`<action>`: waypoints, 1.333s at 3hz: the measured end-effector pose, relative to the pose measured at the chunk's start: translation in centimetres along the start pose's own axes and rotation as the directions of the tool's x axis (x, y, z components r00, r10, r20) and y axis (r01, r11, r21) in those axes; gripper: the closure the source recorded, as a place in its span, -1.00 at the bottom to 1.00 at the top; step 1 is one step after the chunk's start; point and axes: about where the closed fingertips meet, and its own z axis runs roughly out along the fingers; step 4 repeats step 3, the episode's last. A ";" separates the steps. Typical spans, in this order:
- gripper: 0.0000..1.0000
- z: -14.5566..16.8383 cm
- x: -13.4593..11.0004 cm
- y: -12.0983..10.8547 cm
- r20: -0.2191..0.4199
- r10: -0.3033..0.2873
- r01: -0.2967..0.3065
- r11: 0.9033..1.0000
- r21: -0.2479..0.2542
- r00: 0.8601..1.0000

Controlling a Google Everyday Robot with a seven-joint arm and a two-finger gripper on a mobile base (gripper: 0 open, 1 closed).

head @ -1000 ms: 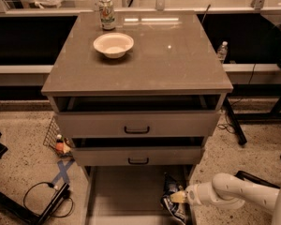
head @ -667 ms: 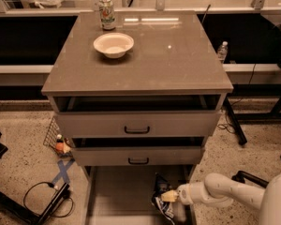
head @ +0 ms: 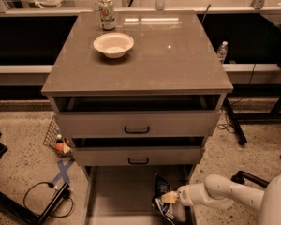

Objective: Place blue chip bag into bottom drawer

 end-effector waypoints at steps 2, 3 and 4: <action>-0.91 0.3 0.2 0.2 -0.005 0.000 0.000 1.000 -0.005 1.000; -1.00 0.5 0.2 0.3 -0.006 0.000 0.000 1.000 -0.007 1.000; -1.00 0.5 0.2 0.3 -0.006 0.000 0.000 1.000 -0.007 1.000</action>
Offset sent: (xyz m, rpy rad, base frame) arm -0.0007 0.0015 -0.0005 0.0014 0.0014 0.0020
